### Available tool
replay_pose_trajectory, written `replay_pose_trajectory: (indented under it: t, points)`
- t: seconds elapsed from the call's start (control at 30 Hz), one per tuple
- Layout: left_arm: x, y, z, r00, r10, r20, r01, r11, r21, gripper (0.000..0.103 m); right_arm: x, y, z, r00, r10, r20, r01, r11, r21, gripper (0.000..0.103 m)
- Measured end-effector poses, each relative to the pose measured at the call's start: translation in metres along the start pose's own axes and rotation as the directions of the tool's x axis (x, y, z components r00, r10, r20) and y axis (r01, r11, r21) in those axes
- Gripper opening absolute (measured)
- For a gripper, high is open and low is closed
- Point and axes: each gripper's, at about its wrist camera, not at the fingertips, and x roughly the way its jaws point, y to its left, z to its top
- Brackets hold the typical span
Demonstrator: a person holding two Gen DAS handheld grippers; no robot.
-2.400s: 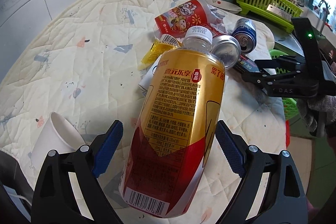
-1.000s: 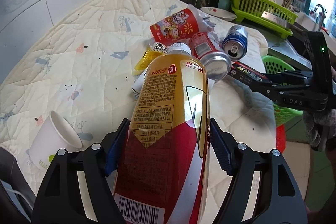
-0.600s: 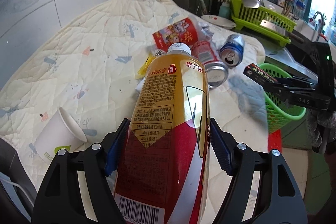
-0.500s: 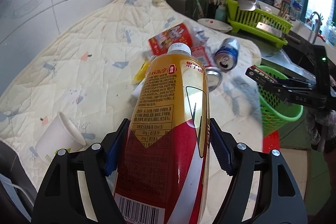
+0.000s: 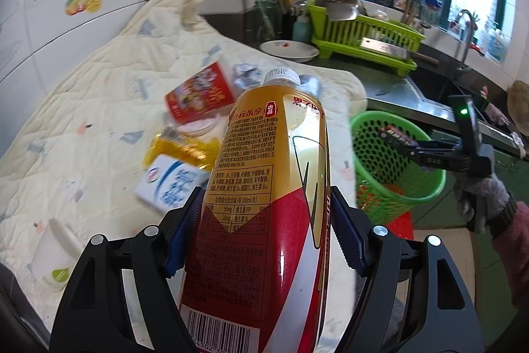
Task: Collect trash
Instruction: 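Drop the black box into the green basket with the right gripper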
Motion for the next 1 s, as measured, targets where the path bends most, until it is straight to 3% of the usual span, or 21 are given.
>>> replay_pose_trajectory:
  t: [0.37, 0.73, 1.0]
  points:
    - [0.015, -0.041, 0.014, 0.998, -0.062, -0.011, 0.062, 0.997, 0.050, 0.072, 0.014, -0.034, -0.014, 1.000, -0.007, -0.014, 0.008, 0.997, 0.070, 0.052]
    - [0.061, -0.109, 0.038, 0.981, -0.187, -0.049, 0.191, 0.976, 0.106, 0.072, -0.044, -0.050, -0.030, 0.997, -0.024, 0.078, 0.019, 0.998, 0.067, 0.064]
    - [0.116, -0.172, 0.050, 0.959, -0.253, -0.128, 0.270, 0.952, 0.142, 0.073, -0.081, -0.073, -0.048, 0.991, -0.040, 0.130, 0.027, 0.995, 0.099, 0.068]
